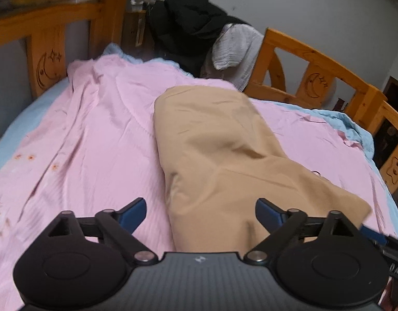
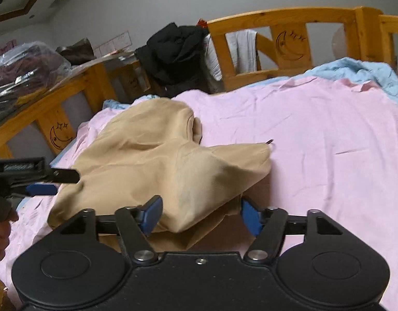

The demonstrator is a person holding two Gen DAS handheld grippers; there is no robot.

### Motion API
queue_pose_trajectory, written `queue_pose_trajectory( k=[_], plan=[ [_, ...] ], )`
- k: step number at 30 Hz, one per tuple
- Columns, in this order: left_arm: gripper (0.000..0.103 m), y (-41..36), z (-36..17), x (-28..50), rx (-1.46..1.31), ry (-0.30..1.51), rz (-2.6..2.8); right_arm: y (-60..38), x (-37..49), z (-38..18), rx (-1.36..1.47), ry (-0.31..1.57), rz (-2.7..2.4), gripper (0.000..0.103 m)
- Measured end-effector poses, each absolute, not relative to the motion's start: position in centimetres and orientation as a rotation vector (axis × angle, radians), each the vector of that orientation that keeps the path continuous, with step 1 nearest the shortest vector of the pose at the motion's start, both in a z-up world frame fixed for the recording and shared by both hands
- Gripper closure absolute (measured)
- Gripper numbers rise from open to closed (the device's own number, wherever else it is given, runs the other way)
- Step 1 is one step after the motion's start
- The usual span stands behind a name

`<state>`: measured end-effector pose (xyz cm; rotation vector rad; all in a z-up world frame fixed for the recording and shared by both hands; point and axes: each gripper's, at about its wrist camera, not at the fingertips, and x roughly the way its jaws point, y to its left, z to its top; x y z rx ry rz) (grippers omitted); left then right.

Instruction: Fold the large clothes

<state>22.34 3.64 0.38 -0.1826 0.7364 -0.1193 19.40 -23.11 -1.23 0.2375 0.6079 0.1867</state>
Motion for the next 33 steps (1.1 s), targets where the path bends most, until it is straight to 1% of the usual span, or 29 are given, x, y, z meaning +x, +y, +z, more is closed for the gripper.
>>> queue_pose_trajectory(
  k=[3, 4, 8, 12, 15, 18, 23, 28, 33],
  plan=[
    [0.003, 3.1, 1.8, 19.8, -0.152, 0.690, -0.141, -23.4, 17.8, 0.0, 0.218, 0.566, 0.184, 0.025],
    [0.003, 2.9, 2.3, 18.8, -0.143, 0.671, -0.146, -23.4, 17.3, 0.5, 0.214, 0.550, 0.182, 0.025],
    [0.001, 2.5, 4.2, 15.5, -0.115, 0.613, -0.156, -23.2, 14.8, 2.9, 0.192, 0.482, 0.194, 0.016],
    [0.001, 2.6, 6.1, 12.1, -0.100, 0.546, -0.131, -22.7, 12.1, 5.3, 0.146, 0.418, 0.215, 0.006],
    [0.001, 2.7, 7.2, 9.6, -0.101, 0.512, -0.108, -22.2, 9.6, 7.0, 0.110, 0.377, 0.232, 0.001],
    [0.001, 2.8, 7.6, 7.4, -0.094, 0.502, -0.097, -22.0, 7.0, 8.2, 0.097, 0.350, 0.240, 0.001],
    [0.001, 3.1, 7.2, 5.0, -0.065, 0.499, -0.072, -21.7, 3.3, 8.6, 0.087, 0.332, 0.224, 0.001],
    [0.001, 2.2, 5.9, 3.6, -0.006, 0.504, -0.076, -21.4, 0.9, 7.4, 0.060, 0.329, 0.195, 0.001],
    [0.001, 1.2, 3.9, 3.2, 0.008, 0.519, -0.085, -21.6, 0.5, 5.2, 0.067, 0.377, 0.156, 0.001]
  ],
)
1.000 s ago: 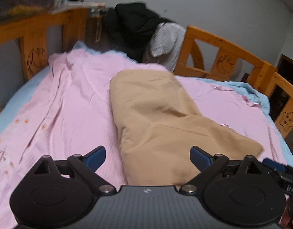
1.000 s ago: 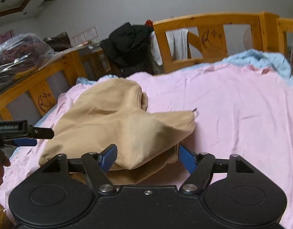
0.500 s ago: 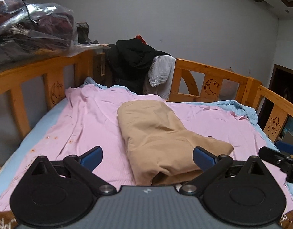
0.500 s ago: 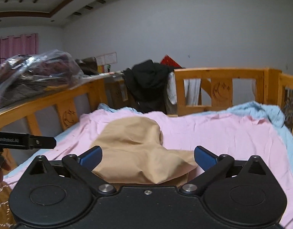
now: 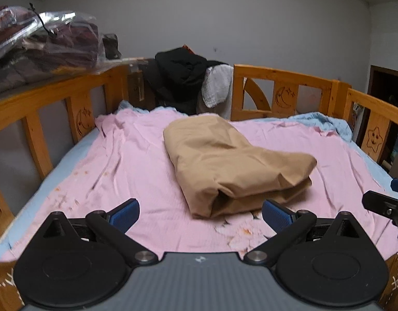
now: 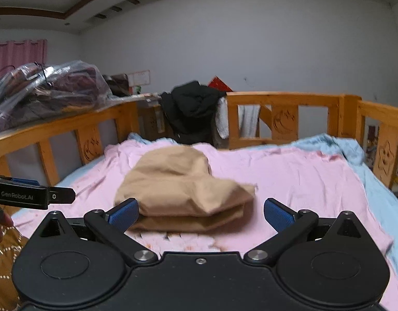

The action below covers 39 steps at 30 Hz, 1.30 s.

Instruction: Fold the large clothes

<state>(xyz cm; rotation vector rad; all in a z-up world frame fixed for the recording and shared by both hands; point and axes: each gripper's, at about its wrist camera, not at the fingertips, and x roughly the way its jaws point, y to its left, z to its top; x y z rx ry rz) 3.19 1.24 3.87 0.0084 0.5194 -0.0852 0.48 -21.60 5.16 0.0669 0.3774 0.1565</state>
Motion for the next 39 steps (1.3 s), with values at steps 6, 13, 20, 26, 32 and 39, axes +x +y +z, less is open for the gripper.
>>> queue_pose_trajectory(
  k=[6, 13, 20, 26, 32, 39],
  plan=[
    [0.001, 0.4, 2.4, 3.0, 0.001, 0.541, -0.102, -22.5, 1.0, 3.4, 0.122, 0.452, 0.147, 0.001],
    [0.001, 0.2, 2.1, 2.9, 0.015, 0.550, -0.092, -22.8, 1.4, 2.6, 0.142, 0.478, 0.139, 0.001],
    [0.001, 0.7, 2.1, 2.9, -0.005, 0.548, -0.077, -22.7, 1.7, 2.5, 0.151, 0.494, 0.137, 0.001],
    [0.001, 0.8, 2.2, 2.8, -0.008, 0.546, -0.073, -22.5, 1.6, 2.5, 0.140, 0.493, 0.144, 0.001],
    [0.001, 0.9, 2.1, 2.9, -0.013, 0.550, -0.069, -22.5, 1.7, 2.5, 0.140, 0.494, 0.147, 0.001],
    [0.001, 0.8, 2.2, 2.8, -0.009, 0.548, -0.068, -22.7, 1.6, 2.3, 0.150, 0.498, 0.141, 0.001]
  ],
)
